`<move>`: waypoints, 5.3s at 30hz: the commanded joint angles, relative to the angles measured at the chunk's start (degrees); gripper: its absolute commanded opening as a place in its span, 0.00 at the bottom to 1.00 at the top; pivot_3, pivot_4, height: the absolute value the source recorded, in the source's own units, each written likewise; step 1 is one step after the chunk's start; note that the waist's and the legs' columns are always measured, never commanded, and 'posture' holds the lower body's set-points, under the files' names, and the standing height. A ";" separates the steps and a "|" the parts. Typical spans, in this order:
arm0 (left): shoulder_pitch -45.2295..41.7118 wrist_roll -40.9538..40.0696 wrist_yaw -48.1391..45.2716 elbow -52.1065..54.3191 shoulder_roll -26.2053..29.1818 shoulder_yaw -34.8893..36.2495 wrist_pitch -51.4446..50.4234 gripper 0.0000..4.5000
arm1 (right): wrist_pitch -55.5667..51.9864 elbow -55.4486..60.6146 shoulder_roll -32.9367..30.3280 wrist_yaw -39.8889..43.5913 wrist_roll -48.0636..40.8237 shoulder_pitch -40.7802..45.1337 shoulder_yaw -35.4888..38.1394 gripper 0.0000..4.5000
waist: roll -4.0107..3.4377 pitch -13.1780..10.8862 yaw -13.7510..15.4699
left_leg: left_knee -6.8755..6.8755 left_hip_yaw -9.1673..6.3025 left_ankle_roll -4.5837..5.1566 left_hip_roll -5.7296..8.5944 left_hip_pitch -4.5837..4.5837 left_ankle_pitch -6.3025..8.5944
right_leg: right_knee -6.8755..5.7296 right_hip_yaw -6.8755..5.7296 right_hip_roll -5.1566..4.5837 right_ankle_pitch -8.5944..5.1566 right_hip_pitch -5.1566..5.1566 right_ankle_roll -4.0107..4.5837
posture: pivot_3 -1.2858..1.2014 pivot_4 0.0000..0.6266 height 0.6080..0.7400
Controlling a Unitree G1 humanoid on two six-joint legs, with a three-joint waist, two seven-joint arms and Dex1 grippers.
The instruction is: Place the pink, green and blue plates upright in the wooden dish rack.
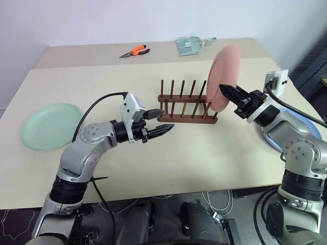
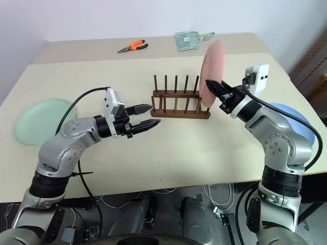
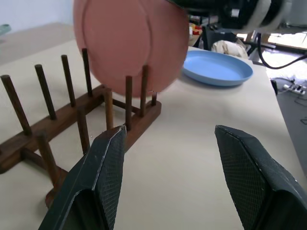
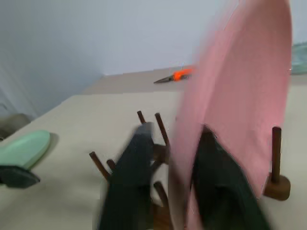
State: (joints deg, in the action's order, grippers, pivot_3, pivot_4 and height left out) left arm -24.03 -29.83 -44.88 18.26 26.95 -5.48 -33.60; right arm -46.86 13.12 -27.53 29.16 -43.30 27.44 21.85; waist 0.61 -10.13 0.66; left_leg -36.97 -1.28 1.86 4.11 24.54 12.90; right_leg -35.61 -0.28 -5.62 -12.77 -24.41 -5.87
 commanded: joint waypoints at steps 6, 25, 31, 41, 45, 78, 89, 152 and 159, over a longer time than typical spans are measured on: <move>-0.69 0.67 5.60 -1.45 0.18 6.13 0.11 0.99 | 12.24 3.60 -9.36 0.46 11.20 -0.49 -1.12 0.69 | -0.01 -0.01 0.07 | -0.03 0.00 0.03 0.01 0.04 0.02 | 0.08 -0.03 0.00 0.00 0.02 -0.01 | 0.52 0.24 0.84; 4.60 13.31 57.75 -9.74 -2.83 48.46 -10.81 1.00 | 13.26 18.62 -19.07 13.10 16.51 -4.61 -24.21 0.99 | 0.37 -0.06 0.48 | -0.13 -0.03 -0.04 0.01 0.04 0.22 | 0.29 -0.08 -0.04 0.06 -0.04 -0.20 | 0.52 0.24 0.84; 5.02 2.05 59.50 -4.37 -12.03 57.21 -24.70 1.00 | 16.68 15.17 -16.96 14.99 19.76 -2.99 -26.90 0.99 | 0.45 -0.02 1.53 | -0.20 -0.05 -0.06 0.01 0.03 0.22 | 0.29 -0.12 -0.02 0.14 -0.02 -0.31 | 0.52 0.24 0.84; -0.52 -3.88 56.81 -7.89 -12.29 57.06 -19.58 0.01 | 14.73 16.57 -15.34 14.05 20.63 -3.19 -26.14 1.00 | 0.48 0.00 1.76 | -0.17 -0.05 -0.08 0.01 0.00 0.21 | 0.28 -0.13 0.02 0.14 -0.01 -0.31 | 0.52 0.24 0.84; -5.94 -6.49 49.31 -3.84 -10.22 48.43 -15.73 0.01 | 19.04 17.42 -15.61 12.19 28.05 -2.30 -29.34 1.00 | 0.60 0.00 1.86 | -0.19 -0.06 -0.09 0.04 0.02 0.21 | 0.30 -0.15 -0.01 0.11 0.01 -0.24 | 0.52 0.24 0.84; -19.30 2.21 48.65 -6.18 -11.62 27.79 -2.15 0.67 | 41.08 1.82 2.65 -5.58 59.37 6.90 -33.32 0.00 | 0.73 -0.11 -0.30 | 0.02 0.03 -0.55 0.06 -0.01 -0.28 | -0.09 -0.06 0.26 0.17 -0.07 -0.35 | 0.52 0.24 0.84; 6.41 11.36 18.92 -4.13 -1.65 6.24 16.86 0.67 | 4.47 21.41 20.01 -8.61 14.34 -0.04 -13.32 0.00 | 0.58 -0.19 -0.10 | 0.21 -0.16 -0.39 0.02 -0.07 0.02 | 0.08 -0.03 0.07 0.15 -0.15 0.13 | 0.52 0.24 0.84; 3.47 12.71 8.17 -4.98 -7.82 -1.97 16.58 0.68 | 14.04 10.22 -18.15 -6.09 29.91 -13.01 1.31 0.01 | -0.25 -0.13 0.88 | -0.07 0.05 0.02 -0.11 0.02 -0.02 | 0.31 -0.13 0.09 0.06 0.10 0.10 | 0.52 0.24 0.84; 1.42 18.23 14.80 -15.06 -6.60 4.80 27.01 0.68 | 1.49 23.56 -6.85 -13.10 -17.27 12.51 6.22 0.01 | -0.28 -0.19 1.02 | -0.06 -0.19 0.11 -0.11 0.06 0.06 | 0.29 -0.33 0.08 0.09 0.17 -0.14 | 0.52 0.24 0.84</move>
State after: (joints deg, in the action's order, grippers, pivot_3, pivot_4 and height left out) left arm -20.87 -13.02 -32.35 4.45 19.74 -4.25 -10.35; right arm -43.84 33.38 -36.26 19.47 -48.46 38.32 28.12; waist 0.33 -10.32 1.68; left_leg -37.02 -1.47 1.98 4.00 24.61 12.97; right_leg -35.32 -0.61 -5.57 -12.67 -24.25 -6.03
